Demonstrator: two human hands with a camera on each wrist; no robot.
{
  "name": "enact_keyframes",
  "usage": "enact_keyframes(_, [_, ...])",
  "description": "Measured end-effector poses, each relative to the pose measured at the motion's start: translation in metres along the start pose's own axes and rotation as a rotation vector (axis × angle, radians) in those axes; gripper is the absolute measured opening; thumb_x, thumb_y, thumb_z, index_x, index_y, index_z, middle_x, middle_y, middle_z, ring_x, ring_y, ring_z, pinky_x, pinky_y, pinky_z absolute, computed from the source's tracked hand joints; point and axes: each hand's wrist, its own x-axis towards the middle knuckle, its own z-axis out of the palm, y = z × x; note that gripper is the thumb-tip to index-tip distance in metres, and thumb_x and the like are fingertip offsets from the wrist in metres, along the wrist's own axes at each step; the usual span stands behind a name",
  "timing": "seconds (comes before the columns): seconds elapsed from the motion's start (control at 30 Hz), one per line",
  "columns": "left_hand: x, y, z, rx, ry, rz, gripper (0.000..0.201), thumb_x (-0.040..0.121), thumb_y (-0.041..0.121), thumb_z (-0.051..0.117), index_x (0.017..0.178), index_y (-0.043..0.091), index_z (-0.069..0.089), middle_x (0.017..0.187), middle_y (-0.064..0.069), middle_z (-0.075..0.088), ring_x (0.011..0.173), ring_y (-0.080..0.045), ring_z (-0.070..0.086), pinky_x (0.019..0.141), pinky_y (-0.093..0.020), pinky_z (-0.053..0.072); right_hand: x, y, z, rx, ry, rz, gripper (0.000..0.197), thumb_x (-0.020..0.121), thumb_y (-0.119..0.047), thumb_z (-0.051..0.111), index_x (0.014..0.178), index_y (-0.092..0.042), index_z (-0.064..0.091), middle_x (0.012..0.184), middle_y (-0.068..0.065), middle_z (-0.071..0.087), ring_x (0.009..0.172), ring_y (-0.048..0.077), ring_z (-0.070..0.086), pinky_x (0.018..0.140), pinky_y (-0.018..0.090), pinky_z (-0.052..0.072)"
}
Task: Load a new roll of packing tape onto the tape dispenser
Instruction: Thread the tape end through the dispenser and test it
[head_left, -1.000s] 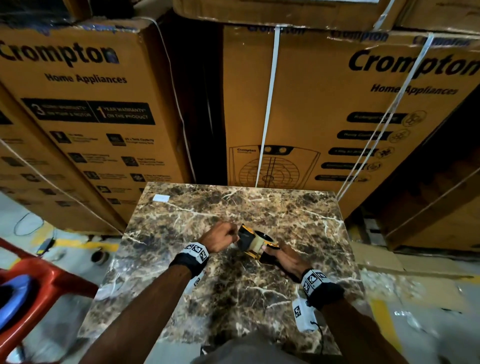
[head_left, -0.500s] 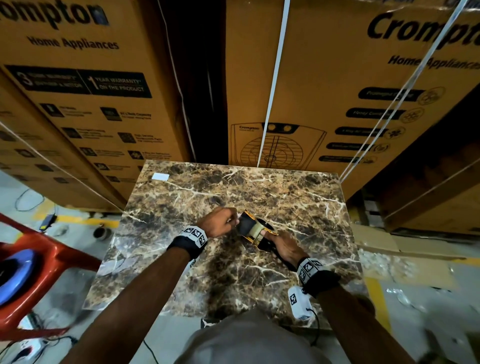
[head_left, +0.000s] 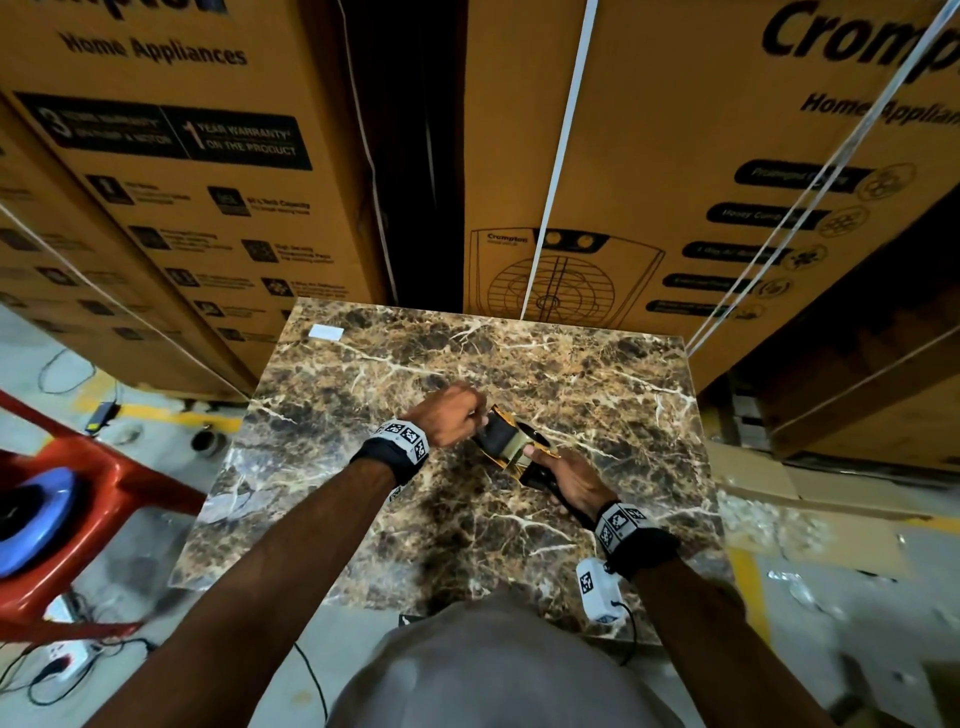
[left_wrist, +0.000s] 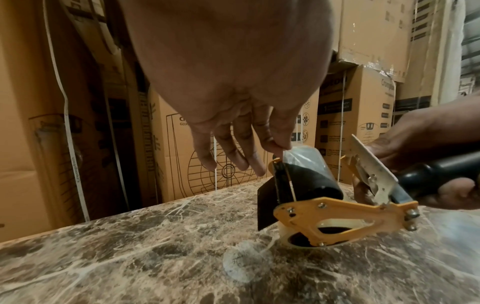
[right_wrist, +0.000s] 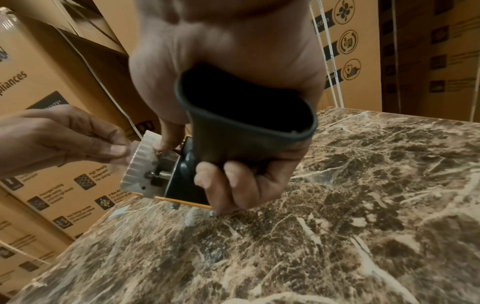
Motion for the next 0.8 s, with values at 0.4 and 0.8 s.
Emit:
enact_keyframes(0.4, [-0.009, -0.004, 0.009, 0.02, 0.015, -0.01, 0.022, 0.102, 0.029, 0.052, 0.111, 0.013, 0.065, 0.116, -0.009, 0.06, 0.108, -0.023, 0.054, 0.094, -0.039, 0.046, 0.021, 0.029, 0.01, -0.139, 0.138, -0.019, 0.047, 0.079, -0.075, 0.066, 0.082, -0.03, 0.079, 0.067, -0.012, 0.073, 0.067, 0.018, 0.066, 0.062, 0.028, 0.042])
enact_keyframes(0.8, [-0.011, -0.017, 0.008, 0.02, 0.042, -0.106, 0.014, 0.095, 0.023, 0.06, 0.101, 0.014, 0.069, 0.104, -0.008, 0.065, 0.091, -0.025, 0.061, 0.082, -0.042, 0.054, 0.046, 0.037, 0.022, -0.085, 0.144, -0.082, 0.032, 0.094, -0.041, 0.06, 0.117, -0.019, 0.067, 0.117, 0.002, 0.071, 0.109, 0.025, 0.064, 0.105, 0.041, 0.047])
